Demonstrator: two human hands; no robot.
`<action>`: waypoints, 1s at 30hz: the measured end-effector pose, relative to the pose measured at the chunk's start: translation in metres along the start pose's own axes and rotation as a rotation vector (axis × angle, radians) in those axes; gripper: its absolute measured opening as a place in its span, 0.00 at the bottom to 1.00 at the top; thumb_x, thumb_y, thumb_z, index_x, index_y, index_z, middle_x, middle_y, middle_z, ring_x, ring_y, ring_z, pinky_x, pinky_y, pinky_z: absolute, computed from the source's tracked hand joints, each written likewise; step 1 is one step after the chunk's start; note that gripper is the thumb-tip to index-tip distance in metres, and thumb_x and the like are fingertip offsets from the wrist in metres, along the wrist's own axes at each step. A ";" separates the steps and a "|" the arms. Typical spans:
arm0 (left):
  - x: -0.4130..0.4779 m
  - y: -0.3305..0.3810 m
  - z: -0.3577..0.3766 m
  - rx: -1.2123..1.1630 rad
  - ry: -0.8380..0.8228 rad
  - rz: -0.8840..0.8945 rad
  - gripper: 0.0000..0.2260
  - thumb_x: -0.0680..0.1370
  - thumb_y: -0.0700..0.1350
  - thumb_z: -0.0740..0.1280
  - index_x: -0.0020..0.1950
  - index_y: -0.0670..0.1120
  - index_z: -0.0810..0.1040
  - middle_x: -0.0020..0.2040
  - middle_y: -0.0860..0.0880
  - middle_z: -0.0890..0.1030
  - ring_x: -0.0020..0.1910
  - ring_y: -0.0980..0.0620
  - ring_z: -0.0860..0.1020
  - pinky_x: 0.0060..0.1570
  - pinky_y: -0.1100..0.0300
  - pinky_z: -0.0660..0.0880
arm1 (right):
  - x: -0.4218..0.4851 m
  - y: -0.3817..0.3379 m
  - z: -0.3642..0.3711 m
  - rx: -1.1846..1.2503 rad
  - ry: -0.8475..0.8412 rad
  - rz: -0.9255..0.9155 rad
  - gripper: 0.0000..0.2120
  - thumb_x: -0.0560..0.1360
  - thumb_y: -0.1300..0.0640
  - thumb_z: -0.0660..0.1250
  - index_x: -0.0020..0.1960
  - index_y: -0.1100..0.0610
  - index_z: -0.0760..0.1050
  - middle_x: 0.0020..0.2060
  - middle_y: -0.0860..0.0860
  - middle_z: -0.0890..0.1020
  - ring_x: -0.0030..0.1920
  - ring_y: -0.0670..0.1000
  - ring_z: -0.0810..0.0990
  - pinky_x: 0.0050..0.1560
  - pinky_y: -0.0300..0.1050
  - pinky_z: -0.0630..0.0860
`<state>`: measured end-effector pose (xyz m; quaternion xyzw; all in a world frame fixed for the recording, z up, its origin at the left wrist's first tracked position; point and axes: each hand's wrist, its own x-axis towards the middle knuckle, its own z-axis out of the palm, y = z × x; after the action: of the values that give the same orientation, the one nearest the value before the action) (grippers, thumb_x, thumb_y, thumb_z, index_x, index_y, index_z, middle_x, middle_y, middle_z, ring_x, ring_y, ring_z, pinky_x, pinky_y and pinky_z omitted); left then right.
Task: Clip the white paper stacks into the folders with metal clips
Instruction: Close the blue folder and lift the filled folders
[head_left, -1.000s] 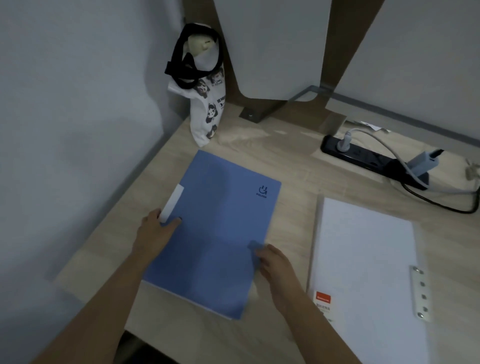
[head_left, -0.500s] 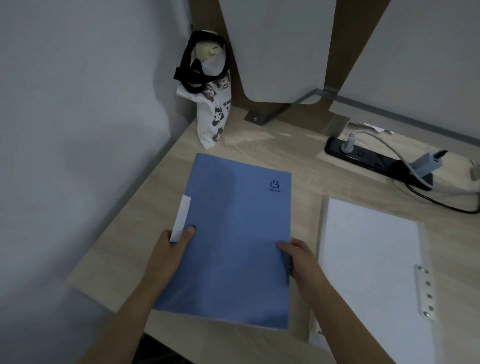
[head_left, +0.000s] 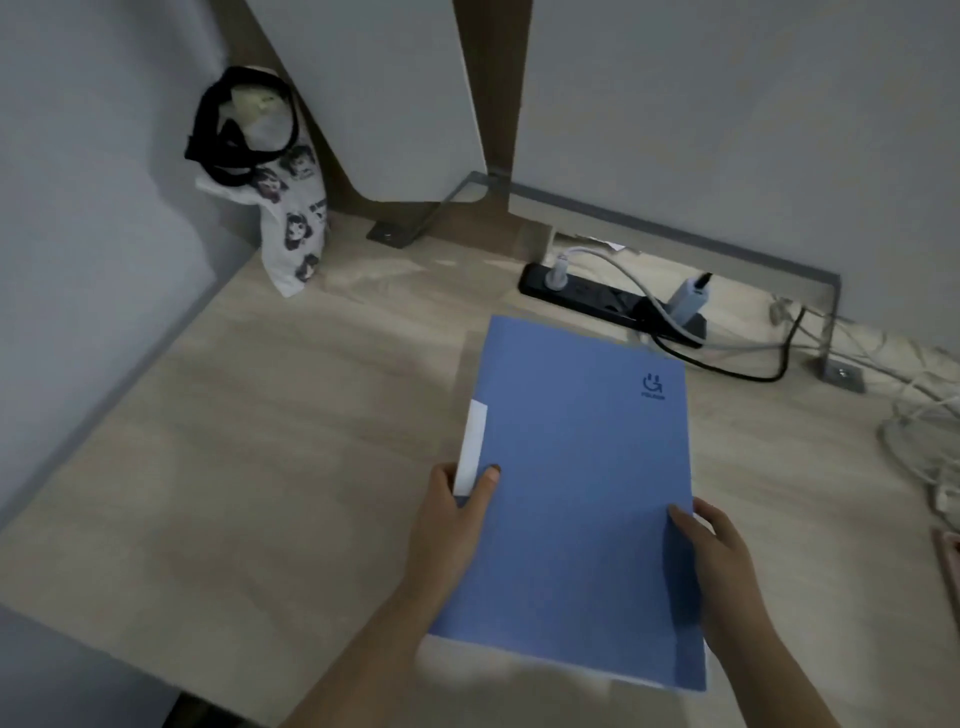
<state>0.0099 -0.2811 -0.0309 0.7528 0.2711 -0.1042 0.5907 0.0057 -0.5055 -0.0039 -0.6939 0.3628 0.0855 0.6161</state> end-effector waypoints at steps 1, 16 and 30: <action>-0.003 -0.001 0.014 0.018 -0.018 -0.007 0.14 0.74 0.55 0.66 0.51 0.47 0.72 0.43 0.50 0.79 0.43 0.49 0.79 0.48 0.48 0.76 | 0.006 0.005 -0.013 -0.005 0.016 0.009 0.15 0.76 0.55 0.63 0.62 0.56 0.71 0.52 0.54 0.77 0.47 0.54 0.77 0.52 0.54 0.72; 0.003 -0.018 0.061 0.173 0.080 -0.142 0.43 0.60 0.65 0.70 0.67 0.41 0.65 0.64 0.42 0.72 0.62 0.42 0.72 0.62 0.46 0.71 | 0.046 0.030 -0.044 -0.129 -0.160 0.099 0.23 0.75 0.60 0.64 0.70 0.57 0.65 0.61 0.57 0.75 0.57 0.61 0.75 0.57 0.57 0.73; -0.020 0.011 0.037 -0.042 -0.077 0.024 0.23 0.70 0.47 0.73 0.57 0.45 0.64 0.51 0.51 0.75 0.43 0.60 0.76 0.34 0.69 0.74 | 0.044 0.006 -0.056 0.016 -0.397 0.284 0.17 0.71 0.58 0.69 0.59 0.61 0.75 0.51 0.55 0.82 0.51 0.57 0.80 0.45 0.49 0.76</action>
<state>0.0053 -0.3236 -0.0222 0.7390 0.2413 -0.1204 0.6174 0.0154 -0.5746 -0.0209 -0.6008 0.3290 0.3032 0.6625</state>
